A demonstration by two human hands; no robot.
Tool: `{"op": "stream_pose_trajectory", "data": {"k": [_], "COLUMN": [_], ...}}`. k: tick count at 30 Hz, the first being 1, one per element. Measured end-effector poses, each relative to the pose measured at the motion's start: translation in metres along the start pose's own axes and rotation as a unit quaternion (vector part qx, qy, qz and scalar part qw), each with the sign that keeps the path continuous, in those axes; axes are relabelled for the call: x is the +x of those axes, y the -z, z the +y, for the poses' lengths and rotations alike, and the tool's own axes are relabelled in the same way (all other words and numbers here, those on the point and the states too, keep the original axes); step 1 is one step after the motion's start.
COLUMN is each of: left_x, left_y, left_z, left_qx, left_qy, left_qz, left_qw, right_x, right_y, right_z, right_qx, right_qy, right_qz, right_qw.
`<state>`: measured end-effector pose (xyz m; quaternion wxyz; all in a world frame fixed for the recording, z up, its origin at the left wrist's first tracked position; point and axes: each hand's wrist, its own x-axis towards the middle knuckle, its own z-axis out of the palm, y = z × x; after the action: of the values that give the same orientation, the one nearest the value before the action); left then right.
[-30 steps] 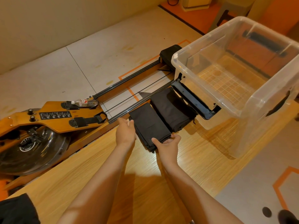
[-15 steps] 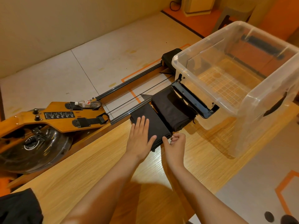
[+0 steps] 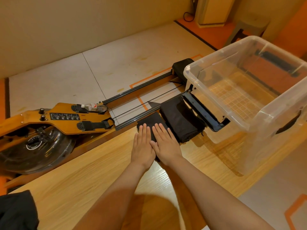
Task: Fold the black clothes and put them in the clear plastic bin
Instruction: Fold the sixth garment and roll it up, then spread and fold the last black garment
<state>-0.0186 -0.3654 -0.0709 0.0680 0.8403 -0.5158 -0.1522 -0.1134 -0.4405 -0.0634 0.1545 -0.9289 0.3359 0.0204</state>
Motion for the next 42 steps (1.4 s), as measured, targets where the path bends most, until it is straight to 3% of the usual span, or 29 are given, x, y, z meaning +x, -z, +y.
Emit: {"op": "stream_pose_trajectory", "data": {"k": [7,12,18,25,29,34,42], "left_x": [0.004,0.012,0.015,0.016,-0.003,-0.075,-0.232], "left_y": [0.003,0.014,-0.002,-0.001,0.010,0.022,0.025], "left_z": [-0.002,0.002,-0.003,-0.005,-0.023,-0.077,-0.179], "left_qx": [-0.002,-0.027,0.011,0.006,-0.022,-0.018,0.015], "left_qy": [0.005,0.024,0.058,0.057,0.071,0.181,0.378], "left_qz": [-0.005,0.066,0.030,0.031,0.078,0.145,0.165], "left_qw": [1.000,0.997,0.998,0.998,0.994,0.972,0.911], "right_x": [0.003,0.025,0.041,0.043,0.041,0.039,-0.019], "right_y": [-0.003,0.019,0.006,0.003,0.015,0.021,-0.027], "right_z": [-0.004,-0.012,0.004,0.008,-0.004,-0.078,-0.221], "right_qx": [0.016,0.027,0.012,0.014,-0.040,-0.022,0.020], "right_qy": [-0.039,-0.006,0.011,0.015,0.028,0.126,0.283], "right_qz": [-0.012,0.048,-0.022,-0.038,0.027,0.062,-0.053], "right_qw": [0.999,0.998,1.000,0.999,0.998,0.990,0.957]}}
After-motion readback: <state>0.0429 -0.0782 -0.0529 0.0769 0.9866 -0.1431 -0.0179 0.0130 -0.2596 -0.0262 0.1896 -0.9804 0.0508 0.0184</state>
